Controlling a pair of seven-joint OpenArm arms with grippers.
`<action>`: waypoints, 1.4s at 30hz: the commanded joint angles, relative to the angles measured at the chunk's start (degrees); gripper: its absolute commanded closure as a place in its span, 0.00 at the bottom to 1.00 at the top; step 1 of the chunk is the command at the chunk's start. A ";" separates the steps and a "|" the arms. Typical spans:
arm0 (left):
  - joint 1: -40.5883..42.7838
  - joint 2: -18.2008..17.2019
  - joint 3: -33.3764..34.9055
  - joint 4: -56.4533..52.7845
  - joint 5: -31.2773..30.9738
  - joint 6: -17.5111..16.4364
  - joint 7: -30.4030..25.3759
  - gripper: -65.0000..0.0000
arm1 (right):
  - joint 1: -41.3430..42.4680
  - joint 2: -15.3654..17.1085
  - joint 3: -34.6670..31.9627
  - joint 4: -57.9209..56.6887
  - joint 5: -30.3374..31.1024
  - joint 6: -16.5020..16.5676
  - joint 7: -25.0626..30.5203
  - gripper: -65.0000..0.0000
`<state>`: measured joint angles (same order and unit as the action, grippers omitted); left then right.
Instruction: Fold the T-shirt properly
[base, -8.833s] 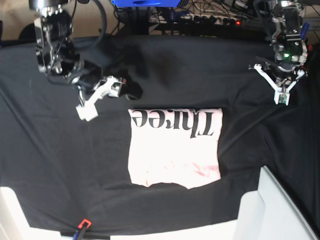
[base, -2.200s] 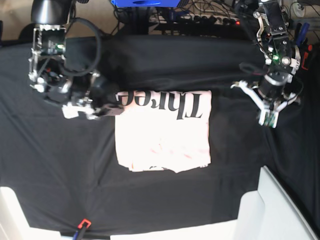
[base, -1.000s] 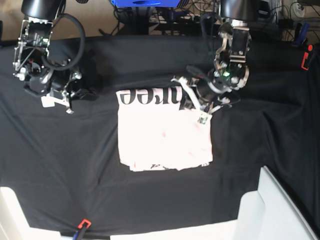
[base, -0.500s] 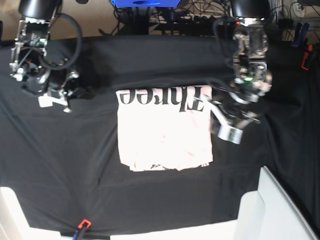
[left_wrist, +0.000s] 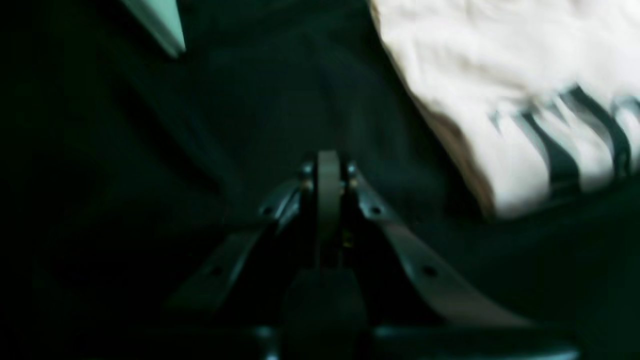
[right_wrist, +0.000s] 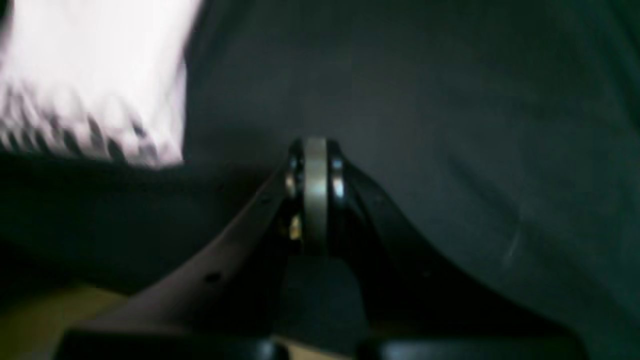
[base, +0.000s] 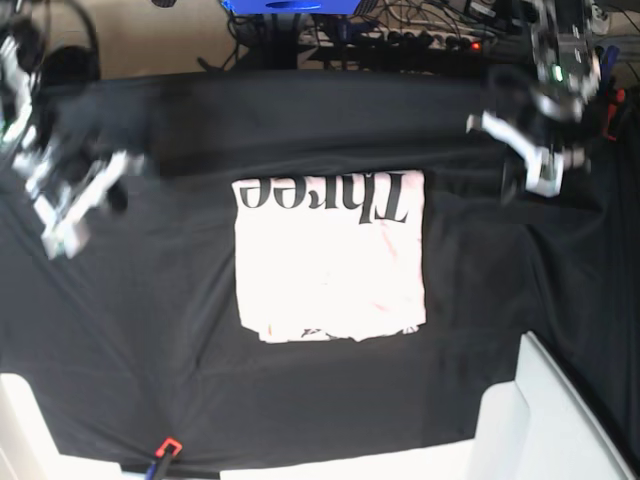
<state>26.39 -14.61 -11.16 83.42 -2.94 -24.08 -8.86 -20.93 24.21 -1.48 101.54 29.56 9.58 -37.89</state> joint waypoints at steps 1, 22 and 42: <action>0.73 -0.91 -0.31 -0.38 0.52 0.21 -5.33 1.00 | -1.62 0.63 0.02 1.19 -3.06 1.45 4.17 1.00; 21.30 0.85 -2.95 -15.68 16.61 0.30 -25.47 1.00 | -31.16 -6.32 5.91 -3.21 -23.54 6.99 5.32 1.00; -21.95 5.78 -3.04 -78.63 38.85 0.30 -4.72 1.00 | 11.83 -10.80 -7.18 -100.00 -44.37 6.90 43.91 1.00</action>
<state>4.25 -7.90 -14.17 4.73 35.97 -23.86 -13.26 -9.45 12.12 -8.75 1.34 -14.72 16.88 5.32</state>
